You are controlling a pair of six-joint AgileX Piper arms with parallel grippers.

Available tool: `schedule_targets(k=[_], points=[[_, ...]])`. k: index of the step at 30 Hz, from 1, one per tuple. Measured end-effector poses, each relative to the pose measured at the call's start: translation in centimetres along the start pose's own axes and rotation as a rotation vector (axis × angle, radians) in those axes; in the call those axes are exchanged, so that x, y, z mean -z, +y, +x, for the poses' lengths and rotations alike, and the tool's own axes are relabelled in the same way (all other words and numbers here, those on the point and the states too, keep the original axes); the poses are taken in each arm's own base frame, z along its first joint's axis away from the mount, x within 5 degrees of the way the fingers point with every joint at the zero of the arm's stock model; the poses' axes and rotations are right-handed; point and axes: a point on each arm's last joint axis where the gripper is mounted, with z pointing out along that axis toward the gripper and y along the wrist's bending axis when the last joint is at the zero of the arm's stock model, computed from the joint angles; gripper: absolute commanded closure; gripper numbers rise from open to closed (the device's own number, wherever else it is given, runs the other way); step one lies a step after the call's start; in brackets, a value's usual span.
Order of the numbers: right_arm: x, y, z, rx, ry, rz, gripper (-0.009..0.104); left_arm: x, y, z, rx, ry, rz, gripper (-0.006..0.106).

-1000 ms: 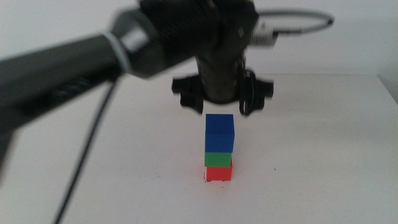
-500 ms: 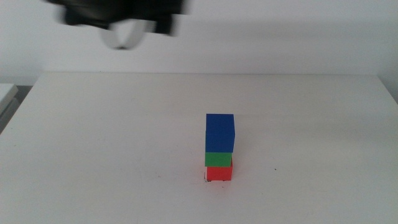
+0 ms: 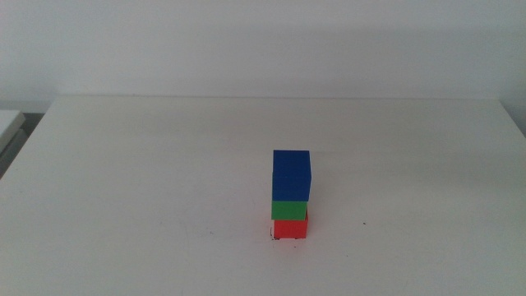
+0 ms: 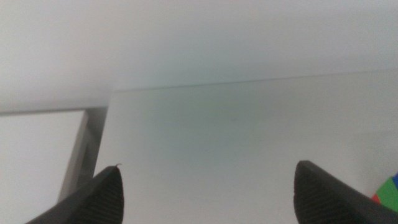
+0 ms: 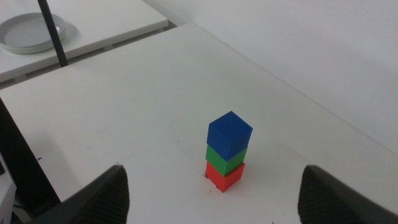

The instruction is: Stack red cubes first, then green, then blue cubes in a specific spot.

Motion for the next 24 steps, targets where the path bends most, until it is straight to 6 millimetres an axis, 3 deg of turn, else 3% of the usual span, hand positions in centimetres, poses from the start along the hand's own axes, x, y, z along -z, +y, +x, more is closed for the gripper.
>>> schedule_targets(k=[8,16,20,24], points=[[0.0,0.0,0.0,0.0,0.0,0.0,0.013,2.5,0.3,0.9,0.073,-0.075,-0.006,0.007],[0.0,0.0,0.0,0.0,0.0,0.0,0.013,2.9,0.4,1.3,0.068,-0.094,-0.014,0.007],[-0.7,0.2,0.5,0.005,0.008,-0.005,0.013,2.1,0.4,3.0,0.063,-0.089,-0.021,0.007],[-2.5,0.6,2.9,0.022,0.011,-0.014,0.013,0.6,0.4,6.5,0.06,-0.093,-0.021,0.007]])
